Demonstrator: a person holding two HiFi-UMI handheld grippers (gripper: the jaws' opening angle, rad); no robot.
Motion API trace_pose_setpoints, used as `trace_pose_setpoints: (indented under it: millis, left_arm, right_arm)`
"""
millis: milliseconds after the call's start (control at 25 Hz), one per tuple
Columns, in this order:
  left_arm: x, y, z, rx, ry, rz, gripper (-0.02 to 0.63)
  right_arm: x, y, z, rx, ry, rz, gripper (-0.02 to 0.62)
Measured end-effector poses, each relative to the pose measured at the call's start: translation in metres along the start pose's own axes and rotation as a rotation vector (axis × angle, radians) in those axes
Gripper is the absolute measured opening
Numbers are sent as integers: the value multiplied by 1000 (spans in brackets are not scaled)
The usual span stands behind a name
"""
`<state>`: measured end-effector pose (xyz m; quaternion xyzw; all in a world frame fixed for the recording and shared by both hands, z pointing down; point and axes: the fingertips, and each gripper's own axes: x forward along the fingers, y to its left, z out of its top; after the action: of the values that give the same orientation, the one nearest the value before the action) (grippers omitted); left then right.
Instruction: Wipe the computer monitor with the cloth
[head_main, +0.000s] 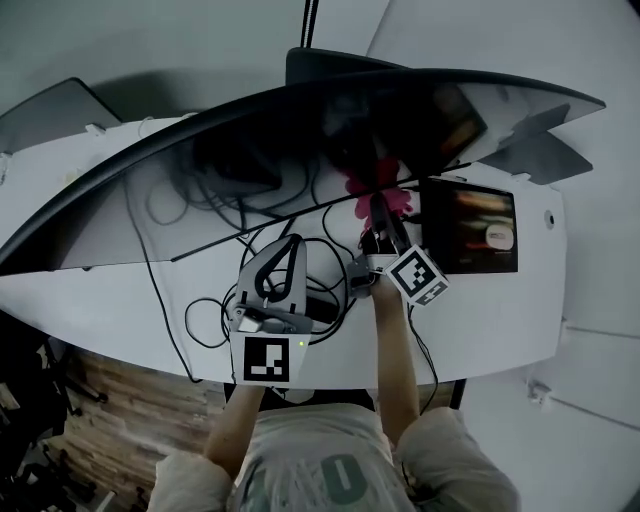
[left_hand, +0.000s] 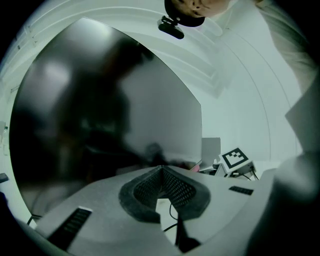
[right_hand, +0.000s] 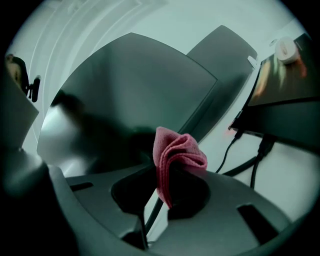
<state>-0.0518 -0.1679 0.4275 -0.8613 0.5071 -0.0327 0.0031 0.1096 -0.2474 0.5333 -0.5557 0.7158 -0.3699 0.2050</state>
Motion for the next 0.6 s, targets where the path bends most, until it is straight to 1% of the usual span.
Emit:
trace_pose_setpoints:
  millis: [40, 80, 160, 240, 320, 440, 600]
  left_arm:
    - [-6, 4, -1, 14, 7, -6, 14]
    - [-13, 9, -3, 7, 13, -3, 14]
    - [-24, 20, -6, -52, 5, 19, 14]
    - [-34, 31, -7, -76, -5, 30, 14]
    - [-44, 40, -9, -72, -6, 29, 14]
    - [-58, 52, -10, -59, -13, 21, 14]
    - [-78, 69, -10, -60, -22, 20, 14]
  right_arm:
    - [0, 5, -6, -3, 2, 5, 51]
    - [0, 10, -11, -5, 5, 10, 51]
    - [0, 21, -24, -2, 11, 24, 51]
    - [1, 34, -38, 3, 20, 40, 51]
    - [0, 45, -54, 0, 28, 44, 51]
    - [-3, 50, -74, -15, 24, 20, 51]
    - [1, 83, -98, 28, 27, 71, 51]
